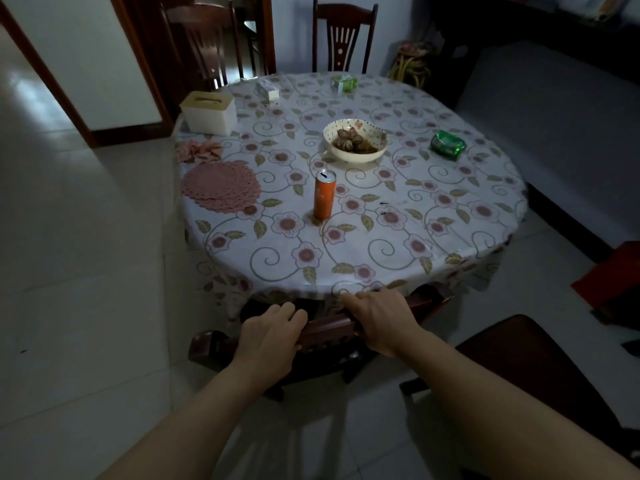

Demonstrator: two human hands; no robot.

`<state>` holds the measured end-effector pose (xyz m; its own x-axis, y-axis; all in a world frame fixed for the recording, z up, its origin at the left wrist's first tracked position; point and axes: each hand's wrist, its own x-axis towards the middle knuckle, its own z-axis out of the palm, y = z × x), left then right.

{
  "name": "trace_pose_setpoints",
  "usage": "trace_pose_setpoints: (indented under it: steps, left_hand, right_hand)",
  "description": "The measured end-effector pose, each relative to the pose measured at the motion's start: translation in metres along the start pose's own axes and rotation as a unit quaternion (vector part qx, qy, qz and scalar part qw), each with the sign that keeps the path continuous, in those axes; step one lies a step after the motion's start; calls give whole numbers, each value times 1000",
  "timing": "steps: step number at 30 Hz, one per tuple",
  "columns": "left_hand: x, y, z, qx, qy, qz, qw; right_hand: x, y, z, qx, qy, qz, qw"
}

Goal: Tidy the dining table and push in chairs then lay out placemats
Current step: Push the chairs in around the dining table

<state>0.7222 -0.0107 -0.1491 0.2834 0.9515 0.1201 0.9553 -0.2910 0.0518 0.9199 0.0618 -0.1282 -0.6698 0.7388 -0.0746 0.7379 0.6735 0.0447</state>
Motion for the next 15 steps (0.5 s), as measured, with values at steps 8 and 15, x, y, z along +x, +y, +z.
trace_pose_setpoints:
  steps: [8,15]
  left_hand:
    - [7,4,9,-15,54,13,998]
    - [40,7,11,-26,81,4,996]
  right_hand:
    - [0,8,-7,-41,-4,-24,999]
    - [16,40,-3,-46,14,2,999]
